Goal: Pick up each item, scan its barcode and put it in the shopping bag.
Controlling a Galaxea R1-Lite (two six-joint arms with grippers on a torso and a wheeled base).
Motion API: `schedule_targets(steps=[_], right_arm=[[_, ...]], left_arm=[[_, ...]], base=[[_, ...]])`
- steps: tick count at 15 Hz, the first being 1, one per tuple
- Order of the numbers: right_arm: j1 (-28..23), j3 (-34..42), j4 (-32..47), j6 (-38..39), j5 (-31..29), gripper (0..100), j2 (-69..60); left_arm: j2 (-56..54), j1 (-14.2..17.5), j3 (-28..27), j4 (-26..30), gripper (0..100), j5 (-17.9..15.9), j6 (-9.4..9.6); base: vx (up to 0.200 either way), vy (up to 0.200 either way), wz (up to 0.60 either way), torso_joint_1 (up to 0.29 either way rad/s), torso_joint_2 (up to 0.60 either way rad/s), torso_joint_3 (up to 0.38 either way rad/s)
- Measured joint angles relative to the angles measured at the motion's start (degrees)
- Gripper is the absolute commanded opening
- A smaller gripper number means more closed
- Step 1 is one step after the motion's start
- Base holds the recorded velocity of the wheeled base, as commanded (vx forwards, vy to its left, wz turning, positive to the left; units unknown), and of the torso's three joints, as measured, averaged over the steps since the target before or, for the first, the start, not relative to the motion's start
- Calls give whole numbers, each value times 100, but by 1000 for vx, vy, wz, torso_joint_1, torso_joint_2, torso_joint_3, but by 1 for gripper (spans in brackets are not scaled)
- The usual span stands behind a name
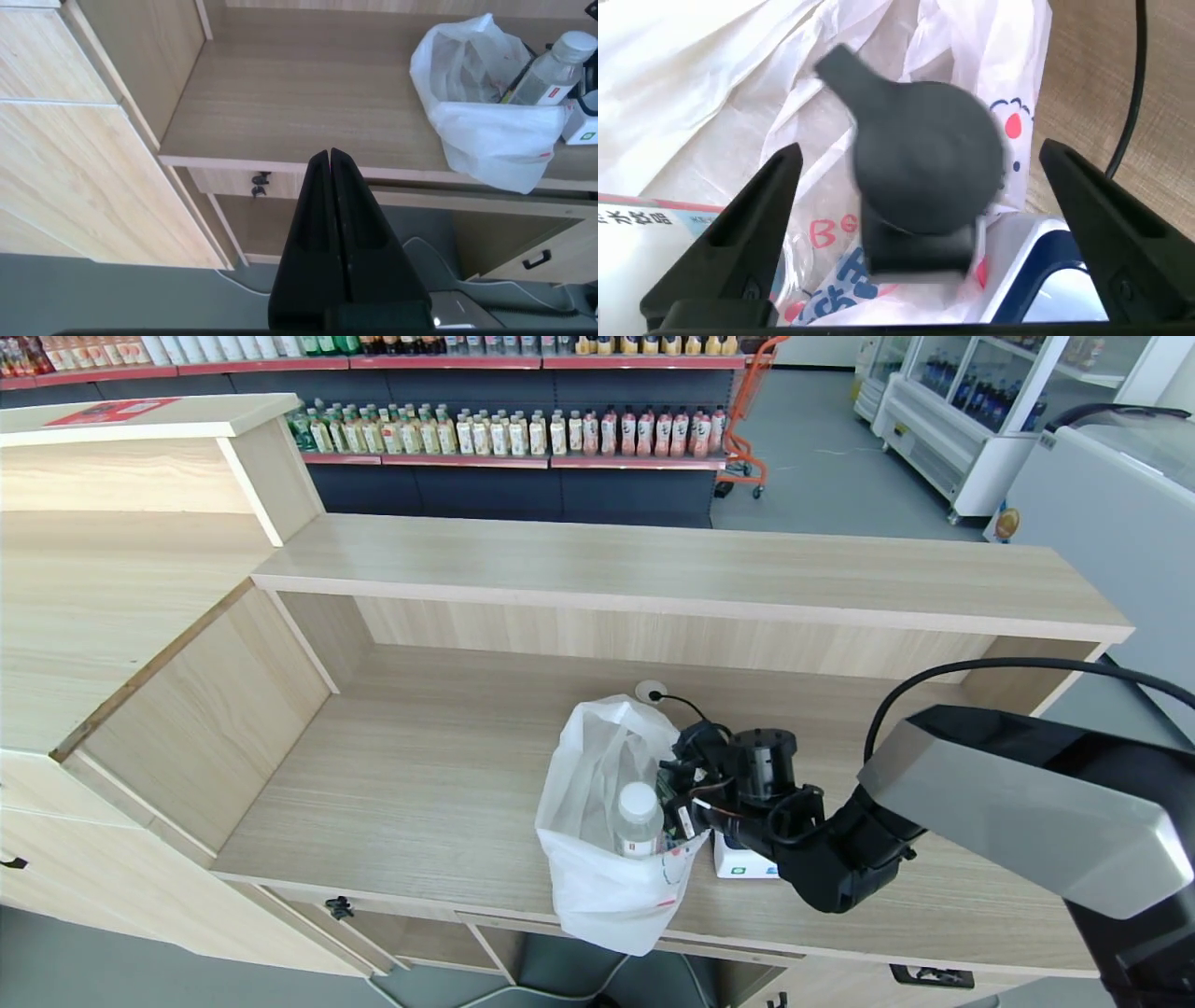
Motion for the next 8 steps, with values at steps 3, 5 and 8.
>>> schedule_targets(steps=[3,5,8], right_arm=[[-134,79,22,24,26,100,-371],[-250,173,54,137,37,100,-707],[-338,549,200,591,85,100,-1520]], left_arm=[[0,0,0,2,0,-2,-1],[0,0,0,2,0,0,0],[0,0,0,2,0,0,0]], base=[[0,0,0,0,0,0],[0,0,0,0,0,0],[0,0,0,0,0,0]])
